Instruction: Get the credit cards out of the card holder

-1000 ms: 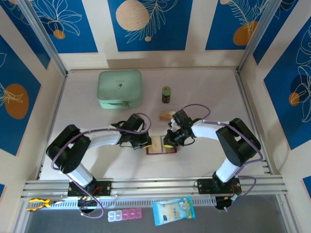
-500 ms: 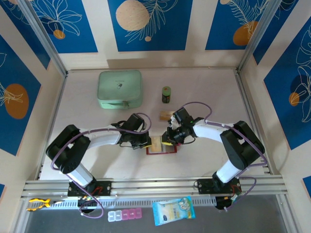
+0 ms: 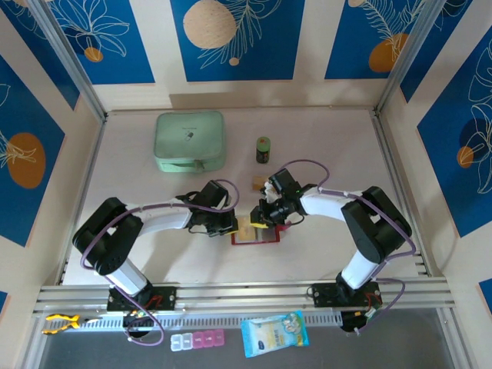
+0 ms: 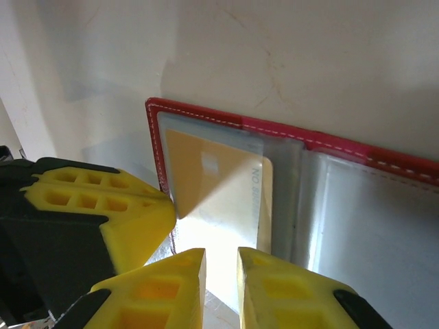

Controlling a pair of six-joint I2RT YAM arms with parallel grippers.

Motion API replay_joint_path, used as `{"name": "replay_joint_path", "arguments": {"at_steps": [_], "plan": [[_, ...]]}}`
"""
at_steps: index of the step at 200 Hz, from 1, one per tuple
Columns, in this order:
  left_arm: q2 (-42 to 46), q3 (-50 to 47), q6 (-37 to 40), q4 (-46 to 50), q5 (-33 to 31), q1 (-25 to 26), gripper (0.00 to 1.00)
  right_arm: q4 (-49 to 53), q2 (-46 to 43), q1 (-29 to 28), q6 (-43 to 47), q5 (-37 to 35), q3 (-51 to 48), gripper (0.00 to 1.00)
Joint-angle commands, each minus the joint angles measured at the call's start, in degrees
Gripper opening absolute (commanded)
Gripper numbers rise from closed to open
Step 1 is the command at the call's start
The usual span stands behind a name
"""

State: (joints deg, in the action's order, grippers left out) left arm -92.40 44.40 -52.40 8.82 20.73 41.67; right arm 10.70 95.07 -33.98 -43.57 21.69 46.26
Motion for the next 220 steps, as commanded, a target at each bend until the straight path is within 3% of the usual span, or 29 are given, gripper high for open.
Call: {"name": "replay_joint_path", "arguments": {"at_steps": [1,138,220], "plan": [[0.2,0.0,0.9,1.9,-0.9,-0.3,0.05,0.3,1.3,-0.4,0.2,1.1,1.0,0.20],[-0.3,0.2,0.6,1.9,-0.7,-0.3,0.05,1.2,3.1,-1.2,1.6,0.2,1.7,0.14],[-0.3,0.5,0.8,2.3,-0.7,-0.3,0.05,5.4,0.9,-1.3,3.1,-4.2,2.5,0.23]]}}
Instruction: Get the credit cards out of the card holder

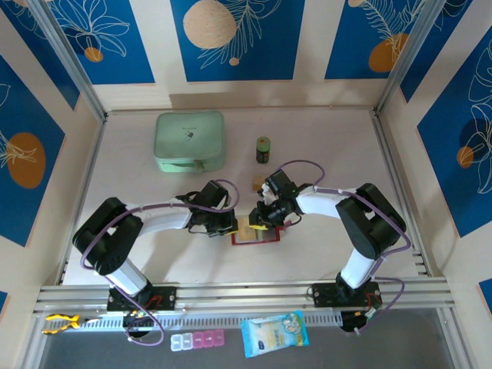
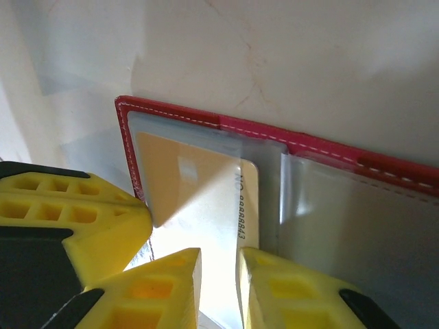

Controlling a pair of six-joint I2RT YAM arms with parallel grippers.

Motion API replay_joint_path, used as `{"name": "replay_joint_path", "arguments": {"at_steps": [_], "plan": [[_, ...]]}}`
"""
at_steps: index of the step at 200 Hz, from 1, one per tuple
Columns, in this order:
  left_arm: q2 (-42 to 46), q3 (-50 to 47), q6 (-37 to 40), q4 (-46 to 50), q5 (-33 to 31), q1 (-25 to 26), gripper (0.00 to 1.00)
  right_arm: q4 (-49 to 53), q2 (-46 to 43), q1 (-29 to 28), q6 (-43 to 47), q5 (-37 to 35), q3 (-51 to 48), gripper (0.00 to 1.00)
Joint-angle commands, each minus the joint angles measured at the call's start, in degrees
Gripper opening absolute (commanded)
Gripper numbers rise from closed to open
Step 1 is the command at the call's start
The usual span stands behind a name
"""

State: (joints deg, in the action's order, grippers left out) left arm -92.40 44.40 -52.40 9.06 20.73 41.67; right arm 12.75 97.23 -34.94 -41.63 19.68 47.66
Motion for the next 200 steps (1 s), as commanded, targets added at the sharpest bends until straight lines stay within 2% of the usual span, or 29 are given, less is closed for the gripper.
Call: {"name": "replay_joint_path", "arguments": {"at_steps": [1,143,200], "plan": [[-0.3,0.5,0.7,2.0,-0.7,-0.3,0.05,3.4,-1.3,-0.3,1.2,-2.2,1.0,0.23],[1.5,3.8,1.9,4.6,-0.1,-0.3,0.05,6.1,-6.0,0.6,1.5,-2.6,1.3,0.24],[-2.0,6.6,1.8,4.2,0.6,2.5,0.04,4.6,-6.4,1.8,0.8,-1.1,-0.4,0.24]]}}
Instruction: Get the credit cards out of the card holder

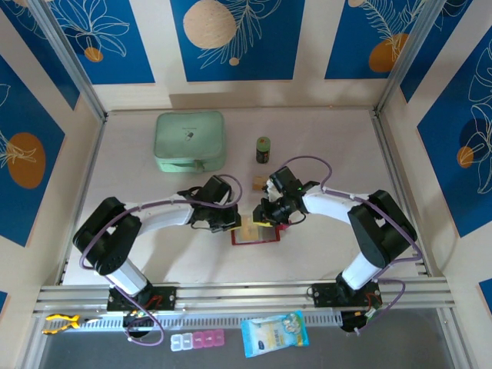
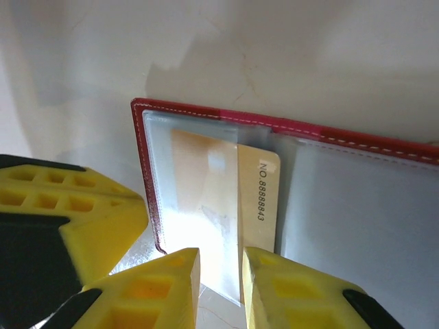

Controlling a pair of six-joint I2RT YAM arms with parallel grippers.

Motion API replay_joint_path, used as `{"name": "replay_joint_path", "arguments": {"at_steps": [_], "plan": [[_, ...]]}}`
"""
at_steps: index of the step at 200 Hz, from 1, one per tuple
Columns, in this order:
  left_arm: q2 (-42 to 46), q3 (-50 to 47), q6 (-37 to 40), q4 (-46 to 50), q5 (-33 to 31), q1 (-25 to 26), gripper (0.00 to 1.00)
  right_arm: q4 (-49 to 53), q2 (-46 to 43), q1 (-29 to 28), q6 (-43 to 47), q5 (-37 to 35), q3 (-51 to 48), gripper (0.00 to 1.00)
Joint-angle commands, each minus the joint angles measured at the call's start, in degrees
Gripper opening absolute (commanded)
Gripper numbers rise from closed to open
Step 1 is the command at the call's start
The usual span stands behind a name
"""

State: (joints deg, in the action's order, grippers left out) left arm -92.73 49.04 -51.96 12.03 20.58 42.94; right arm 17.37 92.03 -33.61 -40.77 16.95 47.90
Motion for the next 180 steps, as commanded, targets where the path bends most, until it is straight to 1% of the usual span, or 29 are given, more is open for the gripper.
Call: {"name": "replay_joint_path", "arguments": {"at_steps": [1,32,78,180], "plan": [[-1.7,2.0,1.3,1.2,0.7,1.3,0.04,0.0,-1.2,0.4,0.0,1.7,-0.6,0.24],[-2.7,2.1,1.2,1.3,-0.2,2.1,0.03,-0.1,-0.7,0.7,0.1,2.1,-1.0,0.24],[-3.3,2.6,3.0,4.6,-3.0,2.1,0.03,-0.4,-0.1,1.0,0.2,2.4,-1.5,0.24],[-4.4,2.1,3.3,5.1,-3.3,2.2,0.03,-2.7,2.5,1.1,-0.1,3.7,-2.5,0.24]]}}
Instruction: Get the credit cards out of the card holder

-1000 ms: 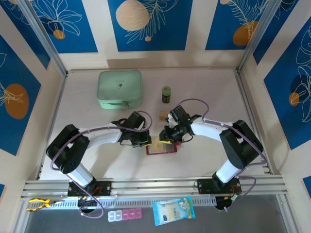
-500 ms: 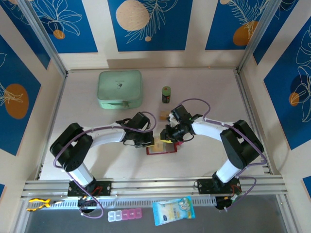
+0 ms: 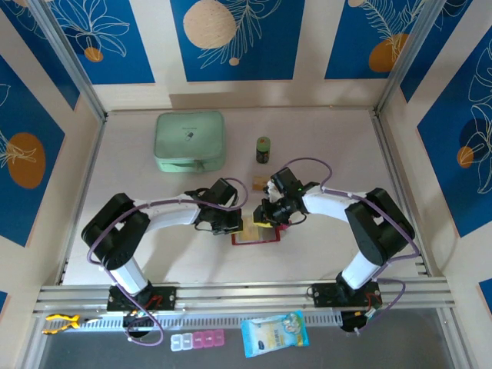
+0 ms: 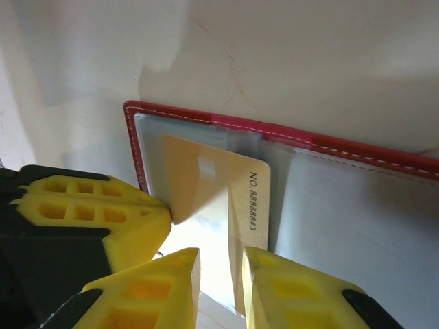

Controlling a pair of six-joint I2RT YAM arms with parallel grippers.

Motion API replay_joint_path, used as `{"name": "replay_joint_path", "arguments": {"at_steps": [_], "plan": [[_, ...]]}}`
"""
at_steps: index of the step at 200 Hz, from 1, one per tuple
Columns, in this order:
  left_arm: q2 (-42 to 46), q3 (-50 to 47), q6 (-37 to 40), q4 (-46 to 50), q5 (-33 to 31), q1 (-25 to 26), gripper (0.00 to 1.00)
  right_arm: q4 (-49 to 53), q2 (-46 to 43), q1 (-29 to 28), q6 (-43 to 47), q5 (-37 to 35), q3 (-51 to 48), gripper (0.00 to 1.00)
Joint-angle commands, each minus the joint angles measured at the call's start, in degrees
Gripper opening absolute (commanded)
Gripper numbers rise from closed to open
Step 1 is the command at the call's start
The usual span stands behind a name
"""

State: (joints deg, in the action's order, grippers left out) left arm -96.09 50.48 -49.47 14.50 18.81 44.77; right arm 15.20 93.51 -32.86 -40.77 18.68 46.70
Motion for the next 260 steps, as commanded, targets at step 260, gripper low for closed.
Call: {"name": "replay_joint_path", "arguments": {"at_steps": [260], "plan": [[-1.5,1.5,1.4,5.1,-2.6,0.3,0.02,-5.2,2.8,0.5,-1.8,6.4,-2.0,0.22]]}}
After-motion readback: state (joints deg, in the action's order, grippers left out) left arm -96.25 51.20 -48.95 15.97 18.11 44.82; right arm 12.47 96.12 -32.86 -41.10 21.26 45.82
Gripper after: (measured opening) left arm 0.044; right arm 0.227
